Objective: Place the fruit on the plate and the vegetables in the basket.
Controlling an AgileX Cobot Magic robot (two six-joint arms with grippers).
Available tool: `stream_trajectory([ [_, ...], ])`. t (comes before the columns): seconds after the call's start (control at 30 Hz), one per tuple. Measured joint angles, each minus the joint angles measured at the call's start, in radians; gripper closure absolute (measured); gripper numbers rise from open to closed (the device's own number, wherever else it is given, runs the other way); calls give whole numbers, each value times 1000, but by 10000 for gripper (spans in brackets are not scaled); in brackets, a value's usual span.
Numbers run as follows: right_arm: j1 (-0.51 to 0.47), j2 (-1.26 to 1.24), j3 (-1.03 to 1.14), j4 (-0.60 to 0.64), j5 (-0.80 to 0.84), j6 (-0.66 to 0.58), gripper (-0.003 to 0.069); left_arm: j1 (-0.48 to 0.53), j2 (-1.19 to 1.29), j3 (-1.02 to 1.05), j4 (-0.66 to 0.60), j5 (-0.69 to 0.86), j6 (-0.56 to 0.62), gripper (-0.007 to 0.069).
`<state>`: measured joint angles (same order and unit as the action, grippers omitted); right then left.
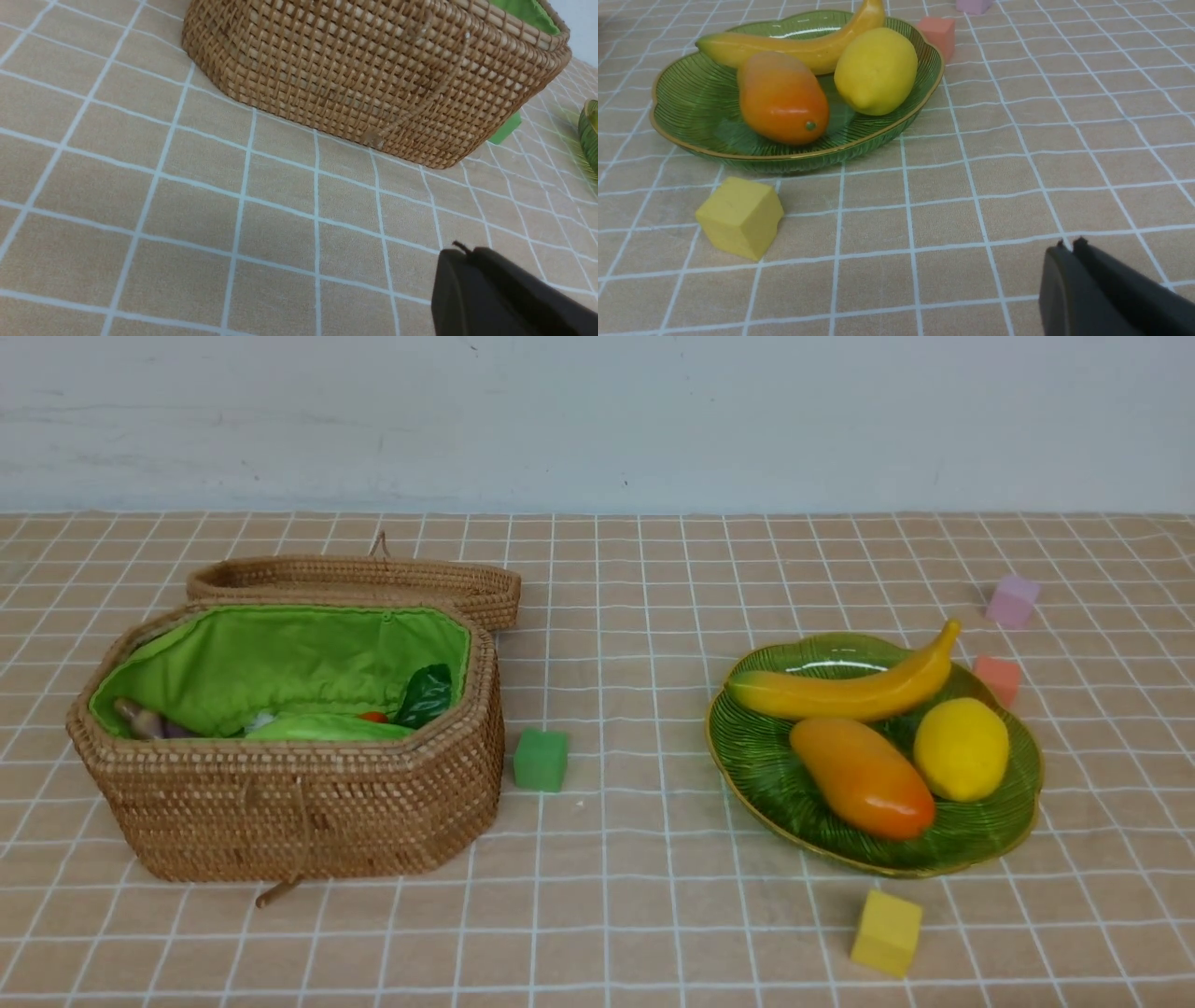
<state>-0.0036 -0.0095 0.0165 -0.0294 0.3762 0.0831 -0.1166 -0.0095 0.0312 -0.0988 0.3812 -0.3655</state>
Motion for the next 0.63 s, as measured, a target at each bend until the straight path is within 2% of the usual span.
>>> stream_trajectory([
  [0.63, 0, 0, 0, -1, 2, 0, 613, 0, 0, 0, 0, 0, -1, 632],
])
